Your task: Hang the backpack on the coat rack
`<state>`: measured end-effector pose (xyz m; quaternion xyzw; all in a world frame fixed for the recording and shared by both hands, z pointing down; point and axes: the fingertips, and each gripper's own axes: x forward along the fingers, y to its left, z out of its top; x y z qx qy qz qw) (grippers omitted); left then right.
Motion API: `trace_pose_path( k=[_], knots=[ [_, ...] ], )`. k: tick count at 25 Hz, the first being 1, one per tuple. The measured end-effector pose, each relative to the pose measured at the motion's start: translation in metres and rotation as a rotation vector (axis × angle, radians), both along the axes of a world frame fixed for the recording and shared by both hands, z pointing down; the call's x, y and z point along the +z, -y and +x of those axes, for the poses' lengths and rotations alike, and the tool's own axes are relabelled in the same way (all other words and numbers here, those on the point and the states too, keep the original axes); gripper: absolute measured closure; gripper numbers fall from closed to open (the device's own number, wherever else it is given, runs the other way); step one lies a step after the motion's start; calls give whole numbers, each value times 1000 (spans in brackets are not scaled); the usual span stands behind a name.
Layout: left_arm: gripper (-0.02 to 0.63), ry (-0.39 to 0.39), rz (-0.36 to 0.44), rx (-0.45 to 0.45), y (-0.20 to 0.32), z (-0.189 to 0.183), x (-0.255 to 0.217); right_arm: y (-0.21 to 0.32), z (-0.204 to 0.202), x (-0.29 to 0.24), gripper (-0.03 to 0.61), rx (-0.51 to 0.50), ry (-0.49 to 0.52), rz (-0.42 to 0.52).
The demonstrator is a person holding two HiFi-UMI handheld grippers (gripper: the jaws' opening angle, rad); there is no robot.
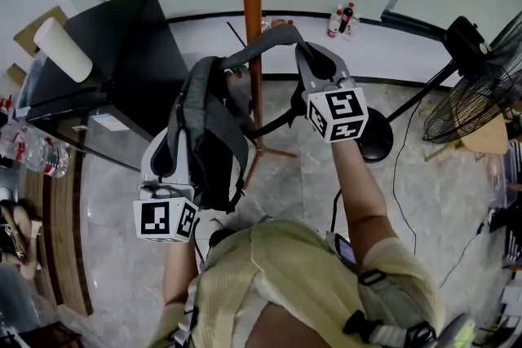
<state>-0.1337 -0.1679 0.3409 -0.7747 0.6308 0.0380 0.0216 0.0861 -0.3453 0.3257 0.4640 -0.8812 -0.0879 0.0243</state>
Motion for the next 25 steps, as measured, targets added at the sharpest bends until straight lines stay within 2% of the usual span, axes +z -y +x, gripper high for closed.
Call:
trace_pose_path(
  k=[16,25],
  knots=[
    [543,-64,-27,36,-8,-5,49,-8,-7,4,532,10,3,10],
    [529,-103,-96,55,-8,-8,78,-11,-8,6,528,26,9,6]
  ],
)
